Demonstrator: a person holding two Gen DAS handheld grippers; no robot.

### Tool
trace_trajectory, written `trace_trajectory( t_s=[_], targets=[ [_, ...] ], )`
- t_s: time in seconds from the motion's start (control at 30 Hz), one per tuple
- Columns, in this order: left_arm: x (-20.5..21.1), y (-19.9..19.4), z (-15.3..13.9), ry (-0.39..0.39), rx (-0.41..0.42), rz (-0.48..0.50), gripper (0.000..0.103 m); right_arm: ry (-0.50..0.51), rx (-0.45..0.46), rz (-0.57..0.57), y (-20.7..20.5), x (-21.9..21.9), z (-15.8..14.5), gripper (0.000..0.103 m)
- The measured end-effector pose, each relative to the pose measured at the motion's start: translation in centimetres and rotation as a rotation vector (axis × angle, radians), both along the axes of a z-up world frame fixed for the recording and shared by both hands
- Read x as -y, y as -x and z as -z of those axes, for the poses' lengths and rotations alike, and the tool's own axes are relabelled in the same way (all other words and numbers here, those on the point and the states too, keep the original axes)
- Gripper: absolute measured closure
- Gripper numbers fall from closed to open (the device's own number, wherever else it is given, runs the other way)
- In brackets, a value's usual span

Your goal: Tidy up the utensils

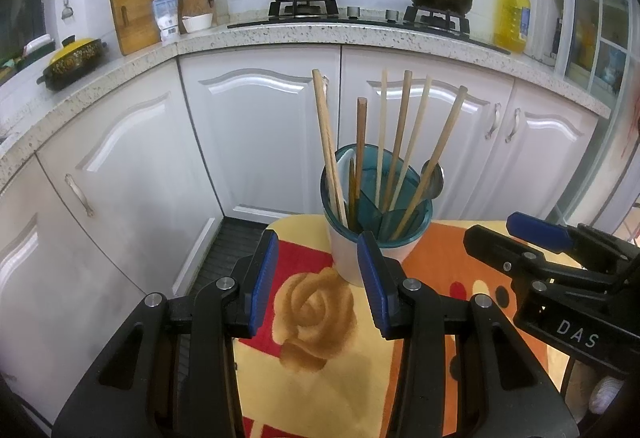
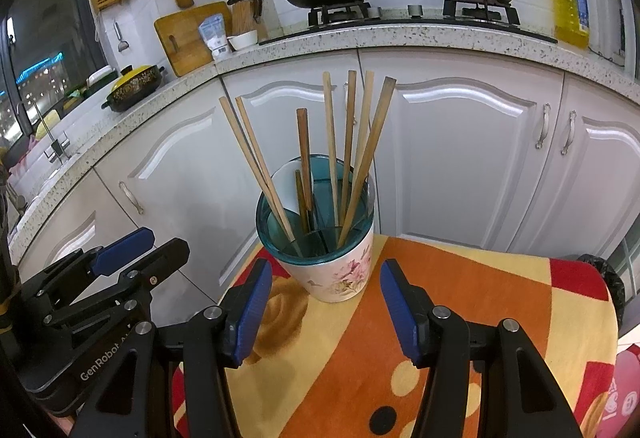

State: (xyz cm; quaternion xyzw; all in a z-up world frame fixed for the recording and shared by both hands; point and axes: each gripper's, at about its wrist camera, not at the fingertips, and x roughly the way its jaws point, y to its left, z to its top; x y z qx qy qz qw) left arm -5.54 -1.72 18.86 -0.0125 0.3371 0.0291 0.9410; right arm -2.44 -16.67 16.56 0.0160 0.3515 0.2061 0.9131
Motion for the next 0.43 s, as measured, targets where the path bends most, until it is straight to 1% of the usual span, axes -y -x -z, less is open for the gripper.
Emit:
trace_trajectory(
  t_s=[0.13, 0.3, 0.43],
  targets=[
    [0.0, -0.1, 0.3, 0.003, -0.005, 0.001, 0.063, 0.002, -0.005, 0.001, -0.1, 0.0, 0.3, 0.048],
    [0.2, -0.2, 0.3, -0.001, 0.009, 0.001, 0.063, -0.003, -0.008, 0.003, -0.2, 0.3, 0.6, 0.048],
    [0.3, -0.3, 0.7, -0.002, 0.009, 0.006, 0.063, -0.001, -0.014, 0.020, -0.4, 1.2, 1.2, 0.048]
  ],
)
